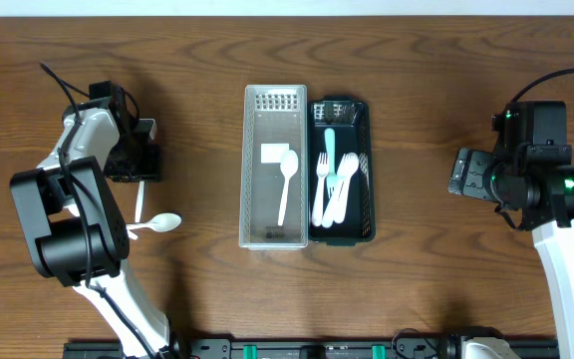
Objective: Pack container
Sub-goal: 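Move left gripper back to the left spoons and grasp a white spoon, then carry the white spoon into the clear basket and release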
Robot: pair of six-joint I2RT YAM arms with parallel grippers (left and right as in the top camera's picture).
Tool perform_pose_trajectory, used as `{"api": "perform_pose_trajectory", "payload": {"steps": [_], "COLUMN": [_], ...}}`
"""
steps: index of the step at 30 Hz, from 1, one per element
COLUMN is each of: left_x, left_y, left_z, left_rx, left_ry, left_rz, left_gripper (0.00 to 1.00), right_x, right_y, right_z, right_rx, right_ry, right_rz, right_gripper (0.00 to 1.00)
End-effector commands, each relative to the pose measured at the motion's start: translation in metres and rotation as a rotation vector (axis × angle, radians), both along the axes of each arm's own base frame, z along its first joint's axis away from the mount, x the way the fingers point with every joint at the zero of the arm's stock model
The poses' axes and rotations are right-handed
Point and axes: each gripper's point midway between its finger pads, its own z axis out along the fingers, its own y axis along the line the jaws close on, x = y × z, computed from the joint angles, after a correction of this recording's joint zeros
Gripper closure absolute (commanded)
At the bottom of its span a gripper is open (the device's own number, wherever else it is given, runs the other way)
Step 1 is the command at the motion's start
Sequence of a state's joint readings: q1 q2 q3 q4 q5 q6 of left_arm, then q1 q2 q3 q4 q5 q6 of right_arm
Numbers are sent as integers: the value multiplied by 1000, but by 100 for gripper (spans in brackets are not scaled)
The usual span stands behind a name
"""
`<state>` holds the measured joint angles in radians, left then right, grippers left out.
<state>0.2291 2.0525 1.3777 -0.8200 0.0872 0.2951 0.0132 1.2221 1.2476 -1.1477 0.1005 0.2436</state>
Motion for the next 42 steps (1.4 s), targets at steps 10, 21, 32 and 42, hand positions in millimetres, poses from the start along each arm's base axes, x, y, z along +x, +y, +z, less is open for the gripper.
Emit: {"api": "perform_pose_trajectory", "payload": {"steps": [10, 21, 32, 42], "left_x": [-18, -15, 13, -2], "left_y": [-7, -7, -27, -174], "left_z": [-20, -18, 58, 200], "left_rx": [-43, -41, -6, -50], "left_ry": [73, 63, -119, -496], "left_rz": [-3, -2, 6, -361], "left_gripper": [77, 94, 94, 94], "right_x": [0, 0, 0, 0], "right_y": [-3, -3, -4, -4], "right_z": [-2, -1, -1, -1], "right_rx": [-2, -2, -2, -2], "right_ry": [6, 5, 2, 2], "right_rz": [0, 0, -2, -3], "right_gripper": [16, 16, 16, 16]}}
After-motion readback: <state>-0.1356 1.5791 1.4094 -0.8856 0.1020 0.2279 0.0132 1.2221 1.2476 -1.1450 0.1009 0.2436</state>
